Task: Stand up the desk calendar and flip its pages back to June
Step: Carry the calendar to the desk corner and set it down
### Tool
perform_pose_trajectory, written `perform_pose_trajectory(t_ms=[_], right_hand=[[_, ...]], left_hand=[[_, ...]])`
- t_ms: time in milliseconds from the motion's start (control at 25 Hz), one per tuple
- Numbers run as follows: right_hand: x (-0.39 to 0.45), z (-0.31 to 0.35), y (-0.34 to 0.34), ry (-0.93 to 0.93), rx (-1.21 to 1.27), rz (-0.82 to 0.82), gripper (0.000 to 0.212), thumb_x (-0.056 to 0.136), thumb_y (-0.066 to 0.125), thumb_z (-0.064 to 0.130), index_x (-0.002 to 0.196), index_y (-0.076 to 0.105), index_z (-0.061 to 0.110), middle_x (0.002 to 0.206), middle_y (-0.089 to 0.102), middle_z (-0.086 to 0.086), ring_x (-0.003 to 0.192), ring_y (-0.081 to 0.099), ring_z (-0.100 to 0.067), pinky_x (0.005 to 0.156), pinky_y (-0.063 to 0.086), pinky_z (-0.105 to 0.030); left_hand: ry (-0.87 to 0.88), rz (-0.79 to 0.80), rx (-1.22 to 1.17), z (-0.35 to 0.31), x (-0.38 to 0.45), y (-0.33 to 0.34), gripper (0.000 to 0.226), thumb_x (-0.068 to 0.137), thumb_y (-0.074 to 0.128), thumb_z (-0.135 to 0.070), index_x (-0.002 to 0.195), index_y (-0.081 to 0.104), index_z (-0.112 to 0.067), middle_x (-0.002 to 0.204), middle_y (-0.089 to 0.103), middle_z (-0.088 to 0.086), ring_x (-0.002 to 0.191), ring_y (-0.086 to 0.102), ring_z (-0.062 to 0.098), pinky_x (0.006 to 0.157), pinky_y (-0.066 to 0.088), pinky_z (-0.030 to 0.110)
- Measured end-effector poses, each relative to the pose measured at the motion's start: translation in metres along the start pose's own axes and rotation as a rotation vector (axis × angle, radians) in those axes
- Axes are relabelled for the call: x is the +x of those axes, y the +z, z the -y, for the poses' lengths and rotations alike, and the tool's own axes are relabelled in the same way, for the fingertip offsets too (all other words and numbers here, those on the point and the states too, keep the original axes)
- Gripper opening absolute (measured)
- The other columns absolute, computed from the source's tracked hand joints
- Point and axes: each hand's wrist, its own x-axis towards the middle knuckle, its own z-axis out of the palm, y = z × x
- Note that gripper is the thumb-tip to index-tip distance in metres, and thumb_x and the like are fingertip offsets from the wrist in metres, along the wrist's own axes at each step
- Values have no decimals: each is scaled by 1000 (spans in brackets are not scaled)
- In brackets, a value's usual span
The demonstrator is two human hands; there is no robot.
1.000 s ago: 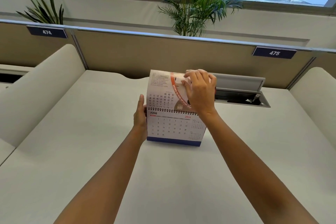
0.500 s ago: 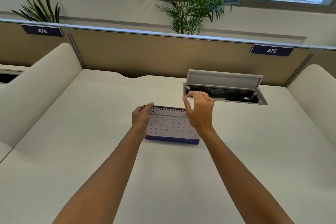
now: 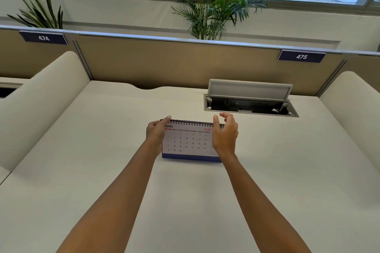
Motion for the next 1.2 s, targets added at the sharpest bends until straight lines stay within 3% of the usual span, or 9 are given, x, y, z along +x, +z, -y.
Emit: perform_pose_trajectory(t_ms=[240,440,600,680,800,1000,1120,1200], right_hand=[[-6,4,-6,170,159,-14,39,102,49,41,131,43,16,138,46,-5,114,50,-15,90,57,-40],[-11,1,-10,368,181,-45,48,99,52,46,131,41,13,132,44,-8,118,53,-25,91,57,-45],[-12,-4,-16,507,230,-19,56,92,59,56,121,38,14,125,47,-11,109,57,-27,87,58,-46],[-12,-7,-18,519,241,23,54,91,60,58,114,39,13,116,56,-11,99,62,-23,75,59,-36],[-11,-11,-24,522,250,71,52,90,61,59,105,42,13,102,63,-9,81,60,-14,57,48,-22],[-12,-15,-32,569,242,163,53,90,57,63,105,46,14,96,64,-3,79,58,-13,54,44,-20],[-14,-14,-35,562,229,156,50,93,50,64,106,49,16,95,64,-1,79,58,-13,54,45,-20],[-15,-12,-36,564,233,132,48,95,47,64,108,50,17,96,63,1,79,57,-12,55,45,-20]], left_hand=[[-44,57,18,-3,-1,-2,53,92,65,-46,127,57,-7,90,67,2,71,53,14,56,34,34],[-64,56,15,-7,-3,-2,52,92,65,-46,127,59,-8,84,63,0,68,49,13,78,33,39],[-62,74,39,-10,-3,-7,55,90,67,-47,127,60,-8,94,65,2,89,53,21,81,31,40],[-56,82,52,-11,-2,-9,54,90,68,-47,126,61,-8,105,67,5,98,53,23,83,30,40],[-52,75,69,-12,-1,-10,54,88,69,-47,125,63,-7,115,69,8,102,56,26,83,30,40],[-49,70,74,-12,2,-12,53,87,72,-44,123,64,-6,107,67,8,92,55,24,83,31,39],[-46,58,70,-11,2,-11,54,86,73,-46,121,65,-7,108,67,6,95,52,25,82,30,38],[-36,46,67,-10,0,-10,52,86,73,-45,120,65,-6,109,69,7,86,56,22,77,34,35]])
